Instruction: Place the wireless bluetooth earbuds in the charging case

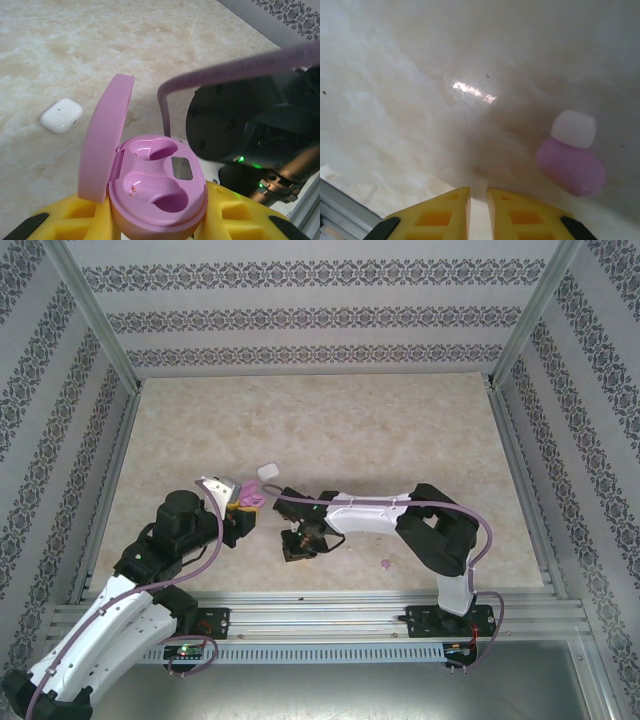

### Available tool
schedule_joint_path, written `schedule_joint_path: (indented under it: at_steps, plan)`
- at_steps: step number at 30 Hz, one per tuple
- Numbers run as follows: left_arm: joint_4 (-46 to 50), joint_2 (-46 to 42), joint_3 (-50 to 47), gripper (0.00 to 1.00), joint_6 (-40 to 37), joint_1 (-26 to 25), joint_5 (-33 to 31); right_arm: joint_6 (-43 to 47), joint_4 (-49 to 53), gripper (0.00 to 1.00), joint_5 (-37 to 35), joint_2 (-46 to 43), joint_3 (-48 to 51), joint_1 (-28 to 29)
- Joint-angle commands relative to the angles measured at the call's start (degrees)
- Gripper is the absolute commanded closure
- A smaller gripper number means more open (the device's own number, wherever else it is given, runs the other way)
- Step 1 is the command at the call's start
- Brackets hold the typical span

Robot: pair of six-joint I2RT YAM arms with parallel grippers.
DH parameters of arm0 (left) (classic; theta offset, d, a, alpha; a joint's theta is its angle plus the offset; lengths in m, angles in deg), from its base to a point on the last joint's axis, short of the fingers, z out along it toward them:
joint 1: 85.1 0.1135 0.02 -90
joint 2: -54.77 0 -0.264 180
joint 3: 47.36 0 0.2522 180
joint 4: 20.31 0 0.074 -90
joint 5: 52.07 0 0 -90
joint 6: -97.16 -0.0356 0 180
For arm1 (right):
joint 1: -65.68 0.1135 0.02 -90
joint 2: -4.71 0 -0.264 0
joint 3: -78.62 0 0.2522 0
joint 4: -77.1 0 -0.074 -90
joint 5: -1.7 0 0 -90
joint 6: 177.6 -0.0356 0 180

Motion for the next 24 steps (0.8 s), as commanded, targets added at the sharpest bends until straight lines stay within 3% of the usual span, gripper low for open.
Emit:
schedule_joint_path:
  at_steps: [1,14,24]
  plan:
    - [-0.5,0.52,-0.45,0.96,-0.83,0.58,-0.28,1.96,2.79,0.82,-2.39,-2.17,1.81,-2.62]
    - [-2.02,2.73,-0.45,0.96,-0.77,0.59,0.19,5.35,4.06,0.82,-2.74,-3.27,0.13,-9.24]
    - [-2.59,3.11,-0.47,0.96,-0.83,0.59,0.52,1.49,0.83,0.82,-0.56,-6.83,0.79,-9.75]
